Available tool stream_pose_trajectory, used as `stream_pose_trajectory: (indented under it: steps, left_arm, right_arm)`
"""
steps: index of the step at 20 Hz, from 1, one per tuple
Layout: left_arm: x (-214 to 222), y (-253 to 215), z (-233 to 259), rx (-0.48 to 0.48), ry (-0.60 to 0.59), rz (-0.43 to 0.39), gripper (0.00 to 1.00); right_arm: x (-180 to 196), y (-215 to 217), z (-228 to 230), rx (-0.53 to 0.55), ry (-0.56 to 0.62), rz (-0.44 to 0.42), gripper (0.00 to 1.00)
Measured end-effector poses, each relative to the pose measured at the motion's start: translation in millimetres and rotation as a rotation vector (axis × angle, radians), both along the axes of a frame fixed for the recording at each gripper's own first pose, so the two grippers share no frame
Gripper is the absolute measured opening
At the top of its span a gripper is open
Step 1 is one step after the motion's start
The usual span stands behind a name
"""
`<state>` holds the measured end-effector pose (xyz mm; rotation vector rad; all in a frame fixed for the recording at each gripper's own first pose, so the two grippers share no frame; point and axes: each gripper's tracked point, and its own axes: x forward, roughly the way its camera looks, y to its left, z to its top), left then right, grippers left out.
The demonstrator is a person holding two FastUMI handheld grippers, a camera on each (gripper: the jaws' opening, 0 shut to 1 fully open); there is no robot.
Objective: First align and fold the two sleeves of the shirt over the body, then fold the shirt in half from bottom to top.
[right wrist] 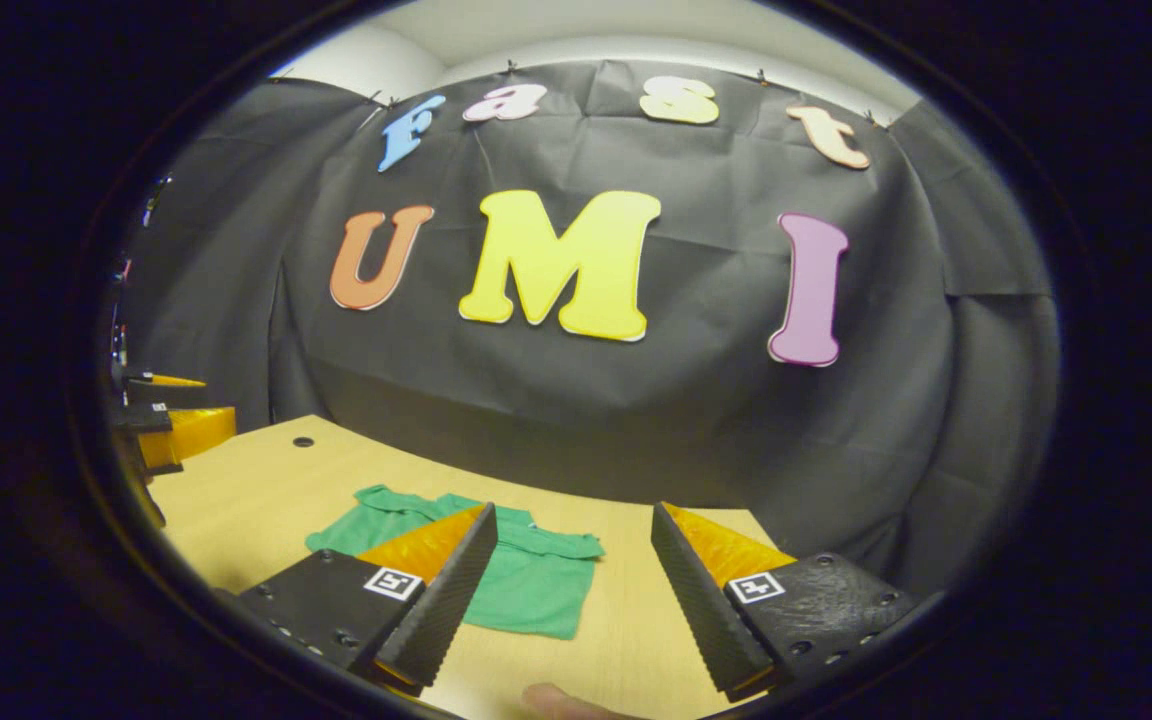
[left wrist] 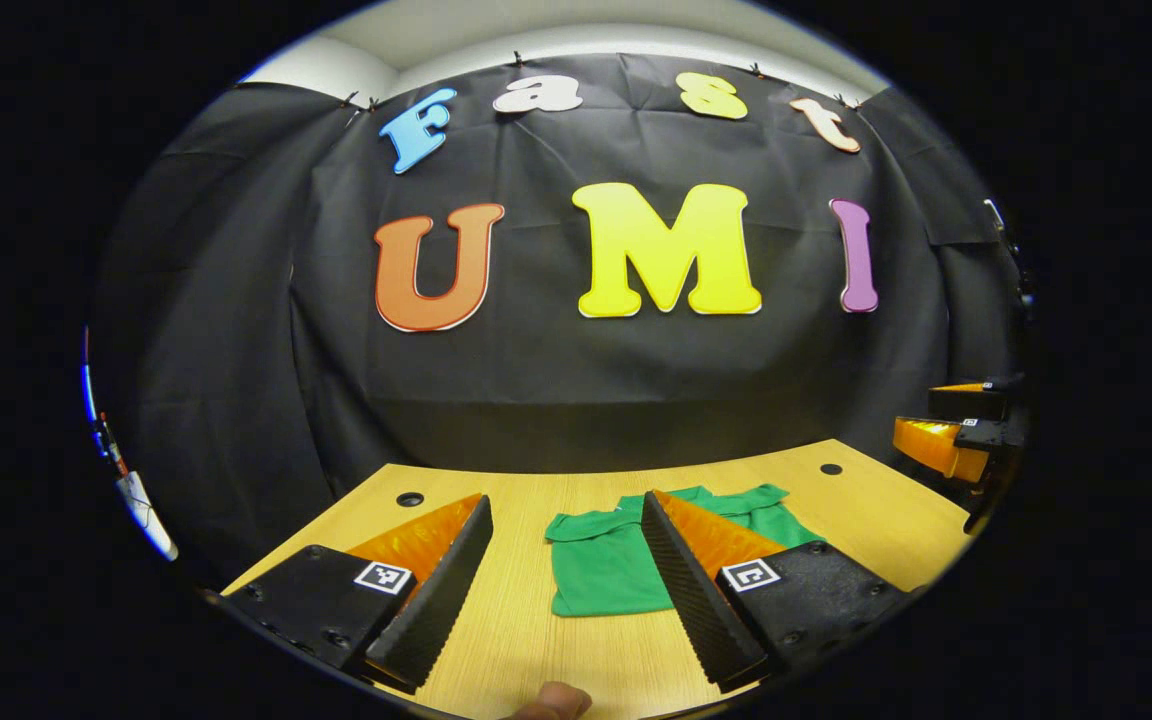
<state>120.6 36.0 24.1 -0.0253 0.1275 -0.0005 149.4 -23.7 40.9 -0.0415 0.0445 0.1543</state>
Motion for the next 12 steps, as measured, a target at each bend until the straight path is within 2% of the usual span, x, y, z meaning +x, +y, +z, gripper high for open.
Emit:
stream_pose_trajectory:
  steps: [4, 5, 6, 9, 12]
  left_arm:
    - [-68.7, -17.3, -21.2, -0.015, 0.061, -0.012, 0.96]
    - [-84.8, -20.6, -25.1, -0.025, 0.067, -0.013, 1.0]
    - [-96.8, -22.6, -26.1, -0.034, 0.063, -0.006, 0.96]
    - [-129.3, -36.1, -31.9, -0.034, 0.052, -0.042, 0.96]
    - [-152.3, -33.0, -26.0, -0.038, 0.015, -0.035, 0.96]
  right_arm:
    - [-81.9, -0.7, 7.4, -0.02, -0.042, -0.022, 0.95]
    - [-101.8, -0.4, 5.0, -0.004, -0.043, -0.03, 0.95]
    - [-120.5, 1.4, -0.8, 0.013, -0.04, -0.034, 0.97]
    - [-163.9, 10.2, -18.1, 0.008, -0.04, -0.016, 0.96]
    - [-191.3, 6.3, -35.3, 0.018, -0.036, -0.041, 0.97]
